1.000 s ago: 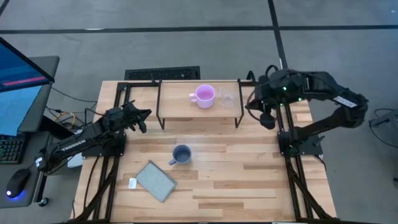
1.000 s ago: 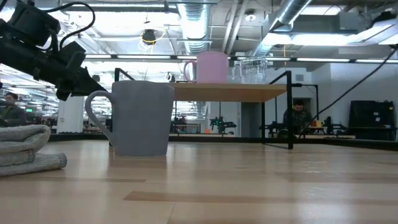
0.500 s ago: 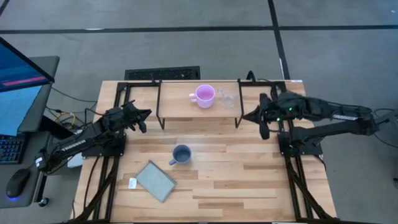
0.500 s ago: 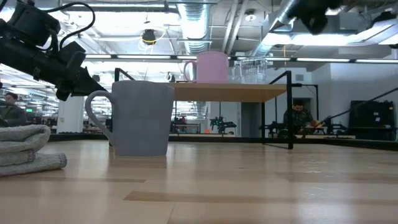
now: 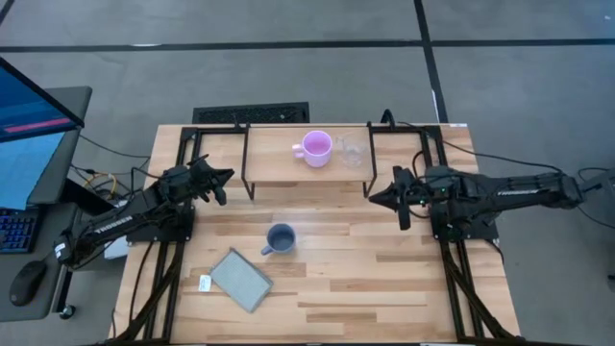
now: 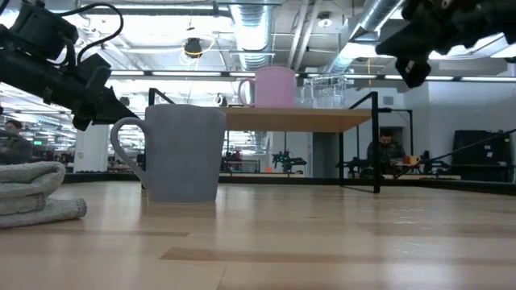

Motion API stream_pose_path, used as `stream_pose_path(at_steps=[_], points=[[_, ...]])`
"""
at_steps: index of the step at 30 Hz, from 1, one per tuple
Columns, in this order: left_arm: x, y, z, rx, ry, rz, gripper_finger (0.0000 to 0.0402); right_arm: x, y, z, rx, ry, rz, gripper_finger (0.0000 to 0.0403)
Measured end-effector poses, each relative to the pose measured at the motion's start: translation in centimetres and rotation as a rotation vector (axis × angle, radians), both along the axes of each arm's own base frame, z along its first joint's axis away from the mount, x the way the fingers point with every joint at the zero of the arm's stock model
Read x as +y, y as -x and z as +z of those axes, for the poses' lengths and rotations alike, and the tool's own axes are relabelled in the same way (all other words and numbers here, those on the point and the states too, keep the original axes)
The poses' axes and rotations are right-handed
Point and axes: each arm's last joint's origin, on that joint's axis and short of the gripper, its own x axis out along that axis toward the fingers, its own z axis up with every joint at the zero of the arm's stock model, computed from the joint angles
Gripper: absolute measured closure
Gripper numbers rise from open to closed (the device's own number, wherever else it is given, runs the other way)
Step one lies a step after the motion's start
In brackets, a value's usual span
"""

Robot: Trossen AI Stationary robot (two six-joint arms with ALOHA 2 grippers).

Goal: Stack small to large cups/mugs on shelf
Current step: Put the light blue mug on the shelf

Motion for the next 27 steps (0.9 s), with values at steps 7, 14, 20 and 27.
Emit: stream_pose_path(at_steps=[7,14,20,27], points=[[0.0,0.0,0.0,-0.003,0.004,0.002,0.0368,-0.1,1.5,-2.4,-0.038,-0.027,-0.063,0.0392],[-0.1,-0.1,0.0,-0.015,0.013,-0.035,0.0368,-0.2,2.8,-4.4,-0.104,-0.081,-0.095,0.0385],[-0.1,-0.3,0.5,-0.072,-0.010,-0.084,0.0368,-0.2,3.1,-5.0,-0.099,-0.065,-0.098,0.0385],[-0.2,-0.5,1.4,-0.129,-0.042,-0.148,0.0368,-0.2,3.1,-5.1,-0.084,-0.065,-0.099,0.0384]])
